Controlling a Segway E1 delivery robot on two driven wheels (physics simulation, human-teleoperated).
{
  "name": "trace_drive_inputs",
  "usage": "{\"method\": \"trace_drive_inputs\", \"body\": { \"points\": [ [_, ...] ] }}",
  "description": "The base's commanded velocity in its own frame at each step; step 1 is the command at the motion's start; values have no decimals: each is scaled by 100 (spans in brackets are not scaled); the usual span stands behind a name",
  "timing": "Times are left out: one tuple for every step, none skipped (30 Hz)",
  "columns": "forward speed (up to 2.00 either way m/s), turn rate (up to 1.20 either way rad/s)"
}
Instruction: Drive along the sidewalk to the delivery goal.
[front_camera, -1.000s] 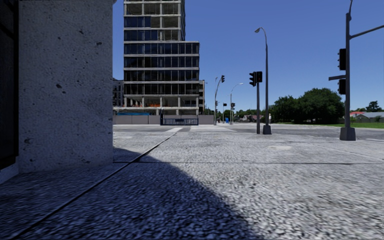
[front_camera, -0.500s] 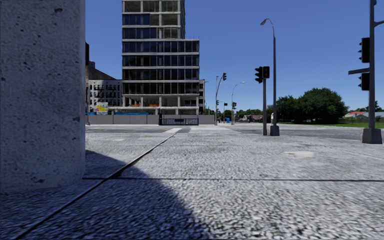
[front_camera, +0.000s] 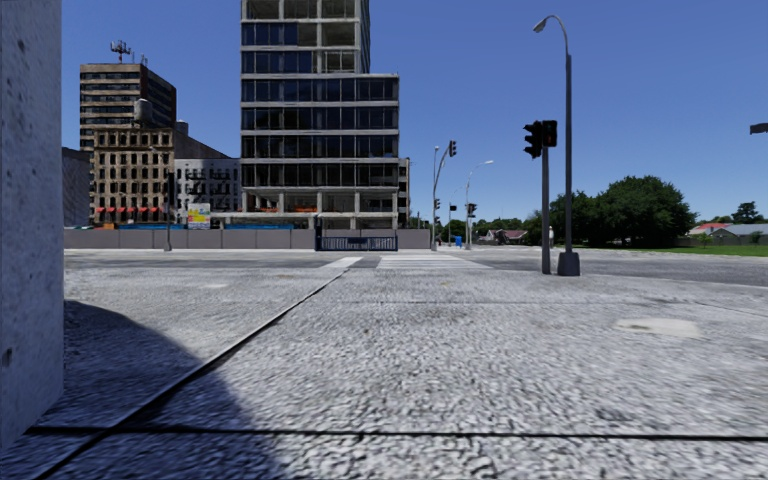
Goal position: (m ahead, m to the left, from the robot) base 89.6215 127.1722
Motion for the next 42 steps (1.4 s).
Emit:
{"method": "trace_drive_inputs", "body": {
  "points": [
    [200, 0],
    [200, 0],
    [200, 0],
    [200, 0],
    [200, 0],
    [200, 0],
    [200, 0],
    [200, 0],
    [200, 0],
    [200, 0],
    [200, 0],
    [200, 0],
    [200, 0],
    [200, 0],
    [200, 0],
    [200, 0],
    [200, 0],
    [200, 0],
    [200, 0],
    [200, 0],
    [200, 0],
    [200, 0],
    [200, 0],
    [200, -2],
    [200, -9],
    [200, -16],
    [200, -16],
    [200, -17],
    [200, -18],
    [200, -19],
    [200, -19],
    [200, -20],
    [200, -23],
    [200, -24],
    [200, -24],
    [200, -25],
    [200, -25],
    [200, -25],
    [200, -25],
    [200, -25],
    [200, -26],
    [200, -26]
  ]
}}
